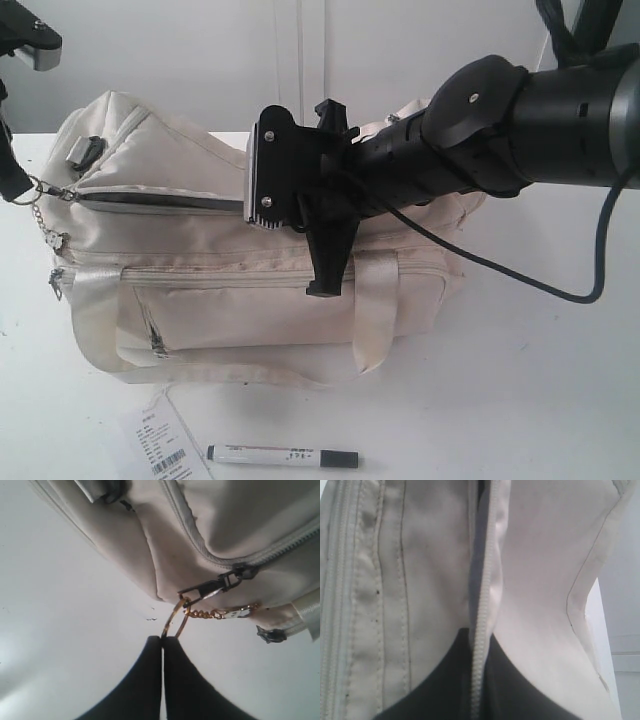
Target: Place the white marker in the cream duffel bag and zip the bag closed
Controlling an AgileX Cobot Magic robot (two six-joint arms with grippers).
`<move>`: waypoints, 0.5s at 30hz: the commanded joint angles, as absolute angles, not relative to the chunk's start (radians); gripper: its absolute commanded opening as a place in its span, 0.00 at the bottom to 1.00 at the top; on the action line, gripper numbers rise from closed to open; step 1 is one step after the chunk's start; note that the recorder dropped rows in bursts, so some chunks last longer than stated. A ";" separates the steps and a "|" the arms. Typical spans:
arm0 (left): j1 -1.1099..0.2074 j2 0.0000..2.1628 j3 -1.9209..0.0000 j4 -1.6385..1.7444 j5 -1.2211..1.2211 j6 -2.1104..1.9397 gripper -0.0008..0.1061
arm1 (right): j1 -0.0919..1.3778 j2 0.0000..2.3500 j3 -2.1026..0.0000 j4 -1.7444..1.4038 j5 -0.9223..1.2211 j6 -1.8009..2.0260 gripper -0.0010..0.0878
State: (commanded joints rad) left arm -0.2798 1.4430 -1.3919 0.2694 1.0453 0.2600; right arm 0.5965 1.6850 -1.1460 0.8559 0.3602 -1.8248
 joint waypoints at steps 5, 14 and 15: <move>-0.267 1.443 -1.357 0.290 1.001 0.258 0.01 | 0.596 1.685 -1.146 0.856 0.360 -1.825 0.01; -0.192 1.443 -1.339 0.285 0.866 0.188 0.01 | 0.596 1.685 -1.146 0.856 0.360 -1.825 0.01; -0.192 1.443 -1.339 0.281 0.861 0.187 0.01 | 0.596 1.685 -1.146 0.856 0.360 -1.825 0.01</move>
